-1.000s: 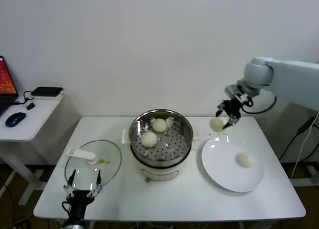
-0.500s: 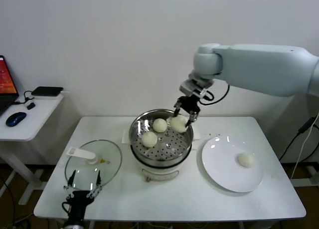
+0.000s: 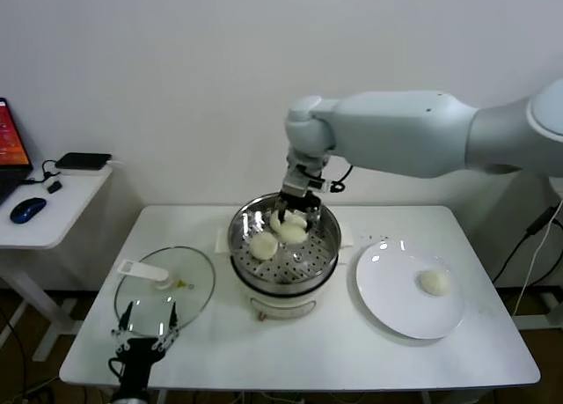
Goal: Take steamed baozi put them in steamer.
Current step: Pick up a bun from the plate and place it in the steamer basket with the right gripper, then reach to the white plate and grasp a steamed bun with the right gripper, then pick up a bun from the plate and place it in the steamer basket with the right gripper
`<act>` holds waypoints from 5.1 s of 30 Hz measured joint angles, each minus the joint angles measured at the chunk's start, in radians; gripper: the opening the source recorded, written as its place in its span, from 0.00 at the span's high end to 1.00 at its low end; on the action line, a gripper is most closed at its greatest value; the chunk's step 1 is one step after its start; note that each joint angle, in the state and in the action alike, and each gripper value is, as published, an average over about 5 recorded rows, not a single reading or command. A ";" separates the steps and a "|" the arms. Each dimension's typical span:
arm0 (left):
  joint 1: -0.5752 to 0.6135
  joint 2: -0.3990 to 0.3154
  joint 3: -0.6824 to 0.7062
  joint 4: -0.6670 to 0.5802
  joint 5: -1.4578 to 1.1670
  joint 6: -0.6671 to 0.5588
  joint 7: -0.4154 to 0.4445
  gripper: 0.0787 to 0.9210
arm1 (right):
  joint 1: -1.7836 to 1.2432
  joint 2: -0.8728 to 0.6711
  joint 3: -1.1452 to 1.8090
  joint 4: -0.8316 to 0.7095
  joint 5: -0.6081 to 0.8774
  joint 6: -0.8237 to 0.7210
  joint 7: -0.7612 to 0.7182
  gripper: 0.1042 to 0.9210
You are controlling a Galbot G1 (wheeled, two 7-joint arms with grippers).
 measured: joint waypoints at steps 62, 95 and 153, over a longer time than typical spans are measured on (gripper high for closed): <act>-0.003 0.001 0.009 0.009 0.007 -0.012 0.003 0.12 | 0.053 -0.306 -0.286 -0.053 0.222 -0.252 0.024 0.12; 0.021 0.000 0.007 0.018 0.049 -0.017 0.003 0.12 | -0.362 -0.522 -0.039 -0.294 0.002 -0.384 0.075 0.12; 0.007 0.000 0.024 0.029 0.061 -0.026 0.000 0.12 | -0.160 -0.524 -0.180 -0.177 0.089 -0.383 0.061 0.42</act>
